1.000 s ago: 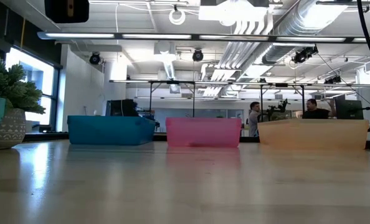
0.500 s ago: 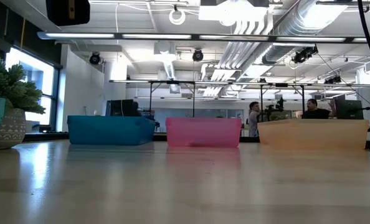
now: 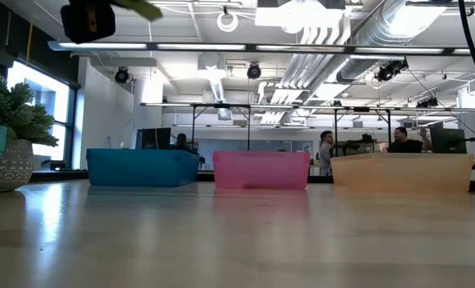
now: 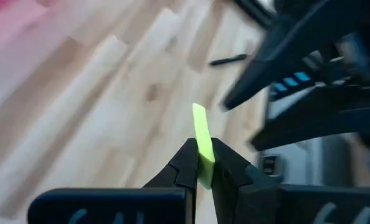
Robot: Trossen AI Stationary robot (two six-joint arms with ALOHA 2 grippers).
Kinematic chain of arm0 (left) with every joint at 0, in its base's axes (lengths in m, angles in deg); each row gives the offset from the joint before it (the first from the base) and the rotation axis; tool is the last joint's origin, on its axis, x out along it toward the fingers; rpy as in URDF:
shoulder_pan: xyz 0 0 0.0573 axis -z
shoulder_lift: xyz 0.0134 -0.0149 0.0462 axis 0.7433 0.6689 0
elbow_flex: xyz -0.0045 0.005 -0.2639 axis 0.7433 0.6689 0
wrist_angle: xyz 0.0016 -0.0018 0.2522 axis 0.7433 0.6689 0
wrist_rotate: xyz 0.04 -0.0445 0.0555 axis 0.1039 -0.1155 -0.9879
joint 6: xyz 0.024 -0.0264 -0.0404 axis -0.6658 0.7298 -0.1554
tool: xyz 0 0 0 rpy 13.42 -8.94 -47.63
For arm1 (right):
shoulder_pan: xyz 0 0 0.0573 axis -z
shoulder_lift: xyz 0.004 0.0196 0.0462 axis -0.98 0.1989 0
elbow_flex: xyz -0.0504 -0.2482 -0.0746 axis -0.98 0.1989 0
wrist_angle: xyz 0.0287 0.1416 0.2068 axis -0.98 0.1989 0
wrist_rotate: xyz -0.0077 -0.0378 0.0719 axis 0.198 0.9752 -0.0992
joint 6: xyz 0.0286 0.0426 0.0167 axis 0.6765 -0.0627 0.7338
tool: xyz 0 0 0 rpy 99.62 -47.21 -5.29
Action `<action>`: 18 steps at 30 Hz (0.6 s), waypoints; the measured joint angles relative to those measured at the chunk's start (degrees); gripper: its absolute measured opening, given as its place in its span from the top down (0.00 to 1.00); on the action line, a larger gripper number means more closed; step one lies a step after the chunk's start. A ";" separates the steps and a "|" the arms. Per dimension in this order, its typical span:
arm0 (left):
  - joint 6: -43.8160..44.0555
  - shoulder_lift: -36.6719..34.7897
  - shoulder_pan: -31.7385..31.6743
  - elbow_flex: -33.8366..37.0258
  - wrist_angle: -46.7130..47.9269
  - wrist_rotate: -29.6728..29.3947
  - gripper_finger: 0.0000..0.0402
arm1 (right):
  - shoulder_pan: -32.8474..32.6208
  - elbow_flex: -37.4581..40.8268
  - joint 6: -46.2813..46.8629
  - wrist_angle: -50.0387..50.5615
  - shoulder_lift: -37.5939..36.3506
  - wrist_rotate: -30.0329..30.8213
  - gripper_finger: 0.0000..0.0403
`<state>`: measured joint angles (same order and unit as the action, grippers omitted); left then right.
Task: Sort crayons/erasers/pens/pencils in bins
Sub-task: Put the light green eraser into the blue bin
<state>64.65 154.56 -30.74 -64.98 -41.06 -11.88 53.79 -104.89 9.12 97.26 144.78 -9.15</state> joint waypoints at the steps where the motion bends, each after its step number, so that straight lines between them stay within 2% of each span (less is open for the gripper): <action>1: -0.71 -0.01 -0.33 -0.01 1.18 -0.59 0.98 | -0.02 0.00 1.32 0.88 -0.06 -0.22 0.62; 5: -3.66 -0.02 -2.72 -0.02 6.67 -1.62 0.98 | -0.06 0.00 6.40 4.28 -1.28 0.06 0.57; 10: -8.83 -0.02 -6.72 -0.02 11.92 -1.60 0.98 | 0.23 0.00 8.95 7.60 -2.17 1.49 0.58; 18: -16.27 -0.03 -14.23 -0.02 13.80 -1.45 0.98 | 1.14 0.00 8.99 11.14 -3.73 3.68 0.59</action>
<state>48.38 154.53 -44.98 -65.00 -27.26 -13.33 54.93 -104.89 18.11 108.41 141.06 -5.46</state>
